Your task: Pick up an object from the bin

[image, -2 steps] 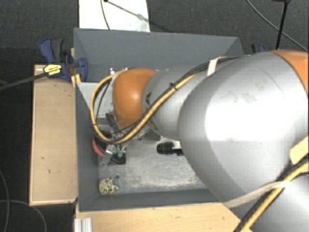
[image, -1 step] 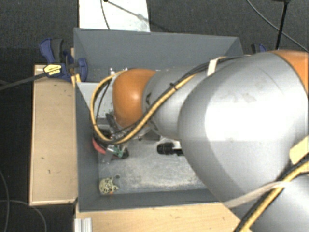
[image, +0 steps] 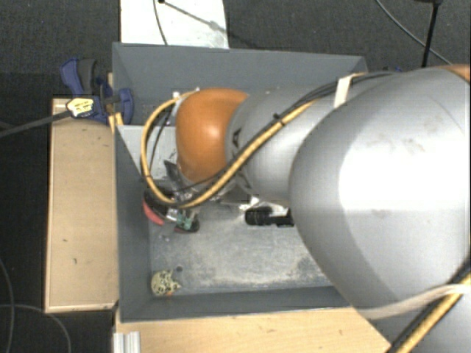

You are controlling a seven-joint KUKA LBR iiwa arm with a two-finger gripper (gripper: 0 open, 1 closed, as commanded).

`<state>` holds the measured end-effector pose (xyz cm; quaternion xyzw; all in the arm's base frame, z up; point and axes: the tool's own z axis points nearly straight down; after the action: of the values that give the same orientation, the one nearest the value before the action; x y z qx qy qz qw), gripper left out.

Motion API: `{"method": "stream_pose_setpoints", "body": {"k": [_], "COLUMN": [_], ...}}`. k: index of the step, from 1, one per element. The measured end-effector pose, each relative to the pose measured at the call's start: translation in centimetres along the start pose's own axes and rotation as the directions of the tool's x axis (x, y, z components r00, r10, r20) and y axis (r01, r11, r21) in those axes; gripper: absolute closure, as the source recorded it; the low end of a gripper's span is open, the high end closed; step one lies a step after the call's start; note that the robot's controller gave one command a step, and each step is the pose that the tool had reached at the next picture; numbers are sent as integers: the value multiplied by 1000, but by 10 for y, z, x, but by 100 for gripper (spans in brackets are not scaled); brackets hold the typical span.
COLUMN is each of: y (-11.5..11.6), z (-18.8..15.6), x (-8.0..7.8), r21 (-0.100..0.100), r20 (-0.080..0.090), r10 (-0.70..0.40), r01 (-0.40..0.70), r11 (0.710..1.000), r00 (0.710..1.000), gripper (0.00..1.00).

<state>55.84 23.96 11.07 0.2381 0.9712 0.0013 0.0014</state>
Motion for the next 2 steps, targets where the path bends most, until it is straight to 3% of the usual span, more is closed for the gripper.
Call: {"method": "stream_pose_setpoints", "body": {"k": [2], "y": [0], "z": [-14], "x": [-1], "r21": [1], "r20": [0], "r10": [-2], "r01": [2], "r11": [1000], "r00": [1000], "gripper": [100]}}
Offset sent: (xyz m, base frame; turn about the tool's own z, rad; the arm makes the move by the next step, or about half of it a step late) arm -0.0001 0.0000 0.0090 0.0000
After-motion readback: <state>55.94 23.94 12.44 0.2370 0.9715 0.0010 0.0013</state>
